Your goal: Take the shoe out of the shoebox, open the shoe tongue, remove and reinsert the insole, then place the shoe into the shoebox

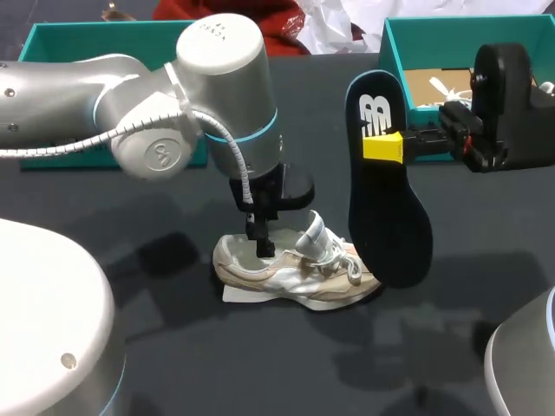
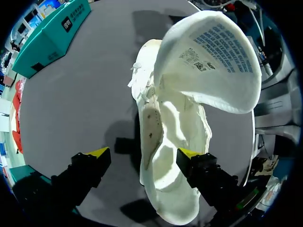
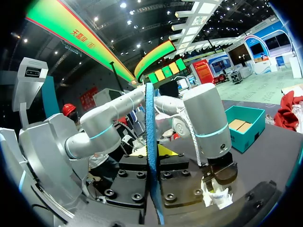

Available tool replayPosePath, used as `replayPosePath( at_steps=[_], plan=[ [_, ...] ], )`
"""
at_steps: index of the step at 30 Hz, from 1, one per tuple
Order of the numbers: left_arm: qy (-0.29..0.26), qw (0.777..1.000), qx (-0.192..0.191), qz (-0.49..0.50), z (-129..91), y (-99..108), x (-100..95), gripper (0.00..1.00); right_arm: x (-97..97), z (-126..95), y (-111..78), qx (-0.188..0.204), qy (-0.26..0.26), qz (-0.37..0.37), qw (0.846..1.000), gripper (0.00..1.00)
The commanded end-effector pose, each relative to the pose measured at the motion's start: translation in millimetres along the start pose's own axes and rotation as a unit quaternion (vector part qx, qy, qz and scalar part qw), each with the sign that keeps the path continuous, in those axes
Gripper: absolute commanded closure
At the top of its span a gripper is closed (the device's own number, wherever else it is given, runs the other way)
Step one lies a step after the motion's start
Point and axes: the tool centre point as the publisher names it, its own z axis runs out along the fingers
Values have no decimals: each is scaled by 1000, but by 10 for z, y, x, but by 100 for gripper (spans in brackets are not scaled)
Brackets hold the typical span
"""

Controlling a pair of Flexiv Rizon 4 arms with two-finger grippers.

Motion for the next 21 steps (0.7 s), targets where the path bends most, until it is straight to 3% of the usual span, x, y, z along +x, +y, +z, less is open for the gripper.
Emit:
replayPosePath(
  at_steps=[1,5,13,18,19,20,21],
  plan=[
    [-3,1000,0,-3,165,-35,5,15,-4,18,-11,-1,-1,0,1000,100],
    [-5,1000,0,-8,228,-50,12,21,-4,18,-11,-1,-1,0,1000,100],
    [-3,1000,-7,-11,334,-92,35,54,-4,18,-11,-1,-1,0,1000,100],
    [1,1000,-10,-10,351,-103,55,63,-4,18,-11,-1,-1,0,1000,100],
    [2,1000,-10,-10,351,-103,56,72,-4,18,-11,-1,-1,0,1000,100],
    [2,1000,-10,-10,351,-102,60,96,-4,18,-11,-1,-1,0,1000,100],
    [2,1000,-10,-10,348,-100,66,100,-4,18,-11,-1,-1,0,1000,100]
  ],
)
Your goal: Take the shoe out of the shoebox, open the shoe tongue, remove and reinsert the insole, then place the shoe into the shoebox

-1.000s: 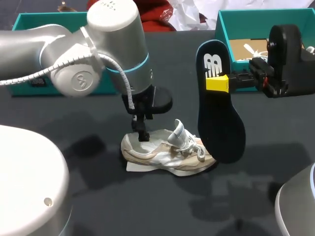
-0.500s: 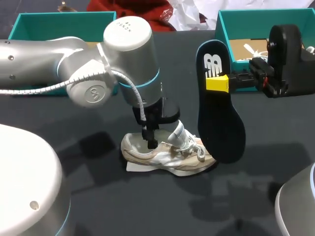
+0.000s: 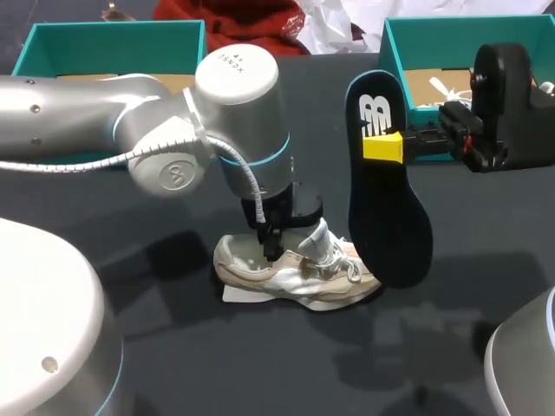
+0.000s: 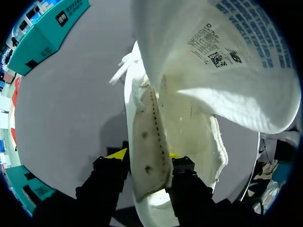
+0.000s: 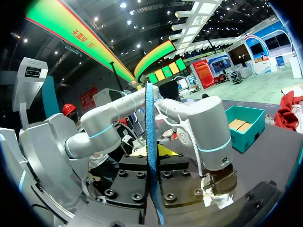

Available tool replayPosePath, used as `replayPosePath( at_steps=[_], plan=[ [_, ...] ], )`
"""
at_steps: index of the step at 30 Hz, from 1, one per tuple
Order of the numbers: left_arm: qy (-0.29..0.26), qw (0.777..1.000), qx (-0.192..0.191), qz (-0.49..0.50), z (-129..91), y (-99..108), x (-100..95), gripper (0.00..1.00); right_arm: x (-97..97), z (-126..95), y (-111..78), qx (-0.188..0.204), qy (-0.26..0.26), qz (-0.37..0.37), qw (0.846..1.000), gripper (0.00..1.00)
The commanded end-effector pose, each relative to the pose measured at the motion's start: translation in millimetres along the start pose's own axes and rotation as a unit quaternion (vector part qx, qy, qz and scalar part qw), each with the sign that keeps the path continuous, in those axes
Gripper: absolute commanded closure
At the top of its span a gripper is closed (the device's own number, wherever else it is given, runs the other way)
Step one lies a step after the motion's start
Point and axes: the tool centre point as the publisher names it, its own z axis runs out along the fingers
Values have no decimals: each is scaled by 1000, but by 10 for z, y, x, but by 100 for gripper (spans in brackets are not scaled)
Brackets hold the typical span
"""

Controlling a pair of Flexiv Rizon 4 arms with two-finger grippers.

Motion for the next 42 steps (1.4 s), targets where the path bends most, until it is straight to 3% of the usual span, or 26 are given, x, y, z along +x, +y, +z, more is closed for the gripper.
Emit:
replayPosePath(
  at_steps=[1,11,20,24,27,28,38,42],
  plan=[
    [2,1000,-3,0,26,-23,6,100,-4,18,-11,-1,-1,0,1000,100],
    [13,1000,6,15,-58,4,29,100,-4,18,-11,-1,-1,0,1000,100],
    [32,994,29,103,-398,-64,89,100,-4,18,-11,-1,-1,0,1000,100],
    [41,976,40,211,-591,-125,142,100,-4,18,-11,-1,-1,0,1000,100],
    [57,952,16,300,-730,-149,189,100,-4,18,-11,-1,-1,0,1000,100],
    [39,958,4,283,-773,-148,206,100,-4,18,-11,-1,-1,0,1000,100],
    [39,958,4,283,-773,-148,206,100,-4,18,-11,-1,-1,0,1000,100],
    [21,911,-10,412,-881,-120,224,100,-4,18,-11,-1,-1,0,1000,100]
  ],
)
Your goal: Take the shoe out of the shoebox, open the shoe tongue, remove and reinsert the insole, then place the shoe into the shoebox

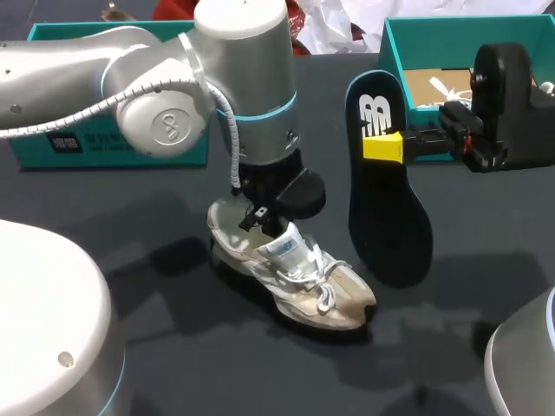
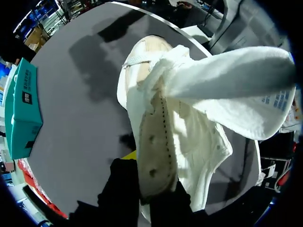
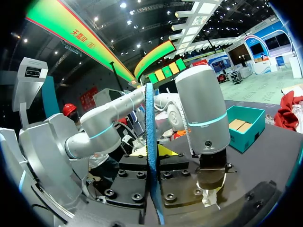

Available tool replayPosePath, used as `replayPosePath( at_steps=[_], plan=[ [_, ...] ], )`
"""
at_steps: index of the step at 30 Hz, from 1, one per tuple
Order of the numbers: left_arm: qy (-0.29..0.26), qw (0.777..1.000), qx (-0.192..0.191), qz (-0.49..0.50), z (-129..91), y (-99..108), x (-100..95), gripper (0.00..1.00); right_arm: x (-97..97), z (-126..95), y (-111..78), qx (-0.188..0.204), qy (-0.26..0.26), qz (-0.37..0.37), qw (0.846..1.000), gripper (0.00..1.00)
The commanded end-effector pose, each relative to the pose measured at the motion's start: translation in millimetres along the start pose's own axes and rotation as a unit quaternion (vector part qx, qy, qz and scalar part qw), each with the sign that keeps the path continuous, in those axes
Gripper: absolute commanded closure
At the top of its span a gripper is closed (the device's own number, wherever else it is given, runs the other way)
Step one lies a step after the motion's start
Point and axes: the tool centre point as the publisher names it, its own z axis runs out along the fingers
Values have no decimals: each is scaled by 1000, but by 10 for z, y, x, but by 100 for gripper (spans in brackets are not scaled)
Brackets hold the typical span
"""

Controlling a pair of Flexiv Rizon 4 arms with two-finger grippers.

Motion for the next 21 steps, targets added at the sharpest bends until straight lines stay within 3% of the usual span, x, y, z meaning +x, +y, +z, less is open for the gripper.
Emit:
replayPosePath(
  at_steps=[1,4,6,15,21],
  plan=[
    [-17,992,-21,120,-145,27,37,100,-4,18,-11,-1,-1,0,1000,100],
    [-6,966,-51,255,-169,21,75,100,-4,18,-11,-1,-1,0,1000,100],
    [-15,964,-91,250,-139,37,68,100,-4,18,-11,-1,-1,0,1000,100],
    [-15,964,-91,250,-139,37,68,100,-4,18,-11,-1,-1,0,1000,100],
    [-43,944,-77,318,-141,9,89,100,-4,18,-11,-1,-1,0,1000,100]
  ],
)
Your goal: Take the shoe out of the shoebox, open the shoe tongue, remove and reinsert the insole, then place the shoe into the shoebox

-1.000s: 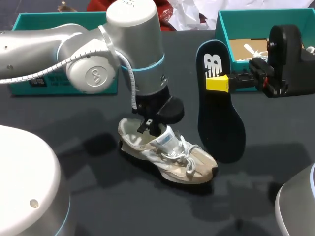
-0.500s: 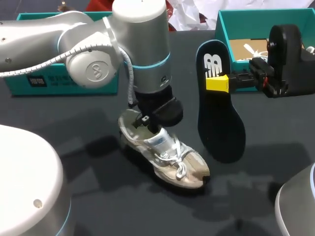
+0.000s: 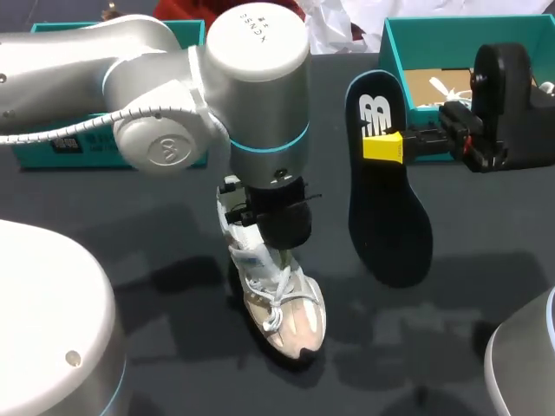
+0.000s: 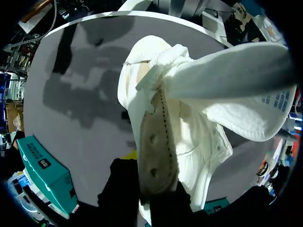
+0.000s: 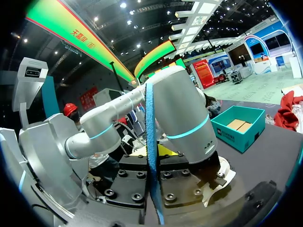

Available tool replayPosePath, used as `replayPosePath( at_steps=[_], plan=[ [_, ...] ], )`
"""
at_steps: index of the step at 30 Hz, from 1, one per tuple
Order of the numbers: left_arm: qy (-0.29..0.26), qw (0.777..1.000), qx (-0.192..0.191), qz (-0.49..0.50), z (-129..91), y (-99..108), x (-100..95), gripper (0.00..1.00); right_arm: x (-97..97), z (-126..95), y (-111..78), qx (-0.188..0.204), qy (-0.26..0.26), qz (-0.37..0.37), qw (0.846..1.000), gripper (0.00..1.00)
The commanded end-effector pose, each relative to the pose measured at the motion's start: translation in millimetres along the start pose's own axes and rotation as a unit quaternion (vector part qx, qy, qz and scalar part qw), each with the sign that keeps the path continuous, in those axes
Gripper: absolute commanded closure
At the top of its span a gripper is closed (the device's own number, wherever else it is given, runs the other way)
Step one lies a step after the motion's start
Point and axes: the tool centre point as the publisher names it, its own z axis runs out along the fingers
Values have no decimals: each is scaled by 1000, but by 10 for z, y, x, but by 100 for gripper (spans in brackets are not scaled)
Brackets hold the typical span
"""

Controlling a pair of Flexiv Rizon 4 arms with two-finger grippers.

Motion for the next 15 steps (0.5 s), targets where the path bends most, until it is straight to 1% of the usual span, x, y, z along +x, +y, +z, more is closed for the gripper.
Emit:
replayPosePath(
  at_steps=[1,4,6,11,15],
  plan=[
    [-17,999,10,26,29,26,103,100,-4,18,-11,-1,-1,0,1000,100],
    [-21,999,18,42,104,25,91,100,-4,18,-11,-1,-1,0,1000,100],
    [-26,998,15,55,148,8,85,100,-4,18,-11,-1,-1,0,1000,100],
    [-41,994,21,99,238,-5,57,100,-4,18,-11,-1,-1,0,1000,100],
    [-39,993,19,112,289,22,3,100,-4,18,-11,-1,-1,0,1000,100]
  ],
)
